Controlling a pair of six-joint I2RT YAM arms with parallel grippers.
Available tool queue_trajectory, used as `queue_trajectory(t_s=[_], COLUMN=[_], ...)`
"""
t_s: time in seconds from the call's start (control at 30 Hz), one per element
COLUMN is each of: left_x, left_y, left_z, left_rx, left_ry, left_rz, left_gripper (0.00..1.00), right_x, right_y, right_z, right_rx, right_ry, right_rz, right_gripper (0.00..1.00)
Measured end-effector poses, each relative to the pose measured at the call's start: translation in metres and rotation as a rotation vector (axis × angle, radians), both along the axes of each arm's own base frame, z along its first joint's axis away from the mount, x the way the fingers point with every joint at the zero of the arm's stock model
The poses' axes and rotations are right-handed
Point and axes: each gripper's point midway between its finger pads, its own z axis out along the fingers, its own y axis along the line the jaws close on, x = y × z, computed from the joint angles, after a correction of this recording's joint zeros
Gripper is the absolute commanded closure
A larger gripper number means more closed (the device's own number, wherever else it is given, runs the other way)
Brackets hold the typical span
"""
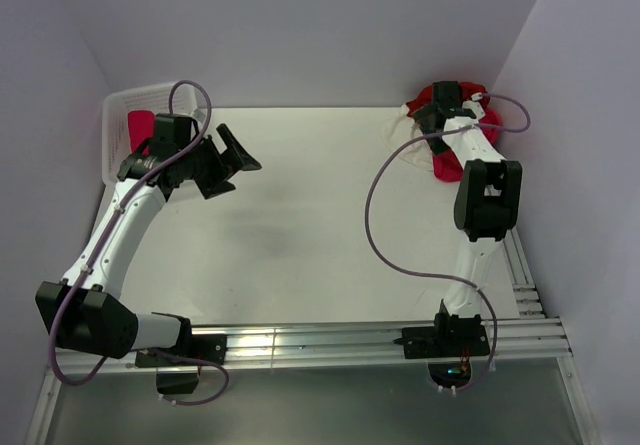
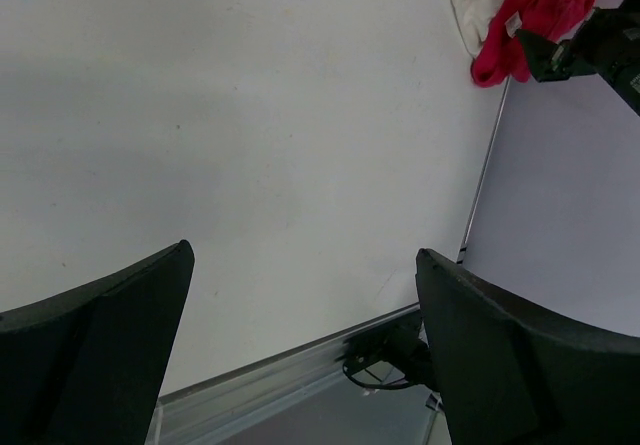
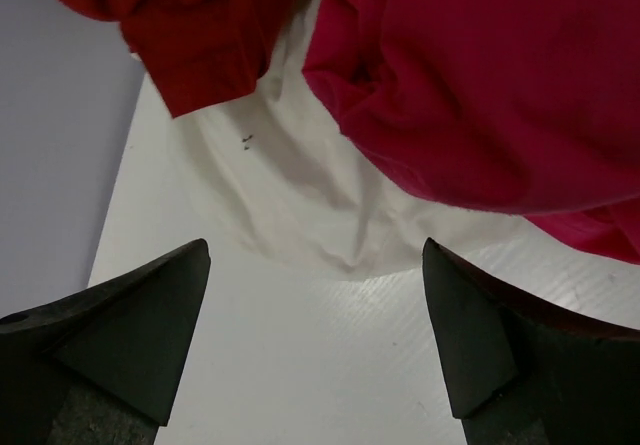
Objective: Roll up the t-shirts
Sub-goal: Grab a tshirt with the right arm
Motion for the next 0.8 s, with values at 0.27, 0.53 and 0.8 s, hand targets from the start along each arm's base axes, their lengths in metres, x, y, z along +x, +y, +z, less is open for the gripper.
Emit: queue_trajectory(t_s=[0.27,0.53,0.8], left_x=[0.0,0.005,0.009], left_y=[0.001,0.004,0.009], left_z=[-0.006,-0.018,-0.023], left_rx=[0.016,0.047,0.066], left_ry=[0.003,0.027,0.03], left_rz=[-0.005,-0.003,0.005], left_gripper=[0.01,0.01,0.01], right_x=[0.032,0.059,0.097], right_y=[0.016,0.022,0.023], right_z=[-0.069,-0.082,-0.043], right_rx=[0.147,0.203,0.218], right_ry=[0.067,0.037,-0.097], right_rz=[-0.085,-0.152,-0.131], right_gripper=[0.12,0.81,1.0])
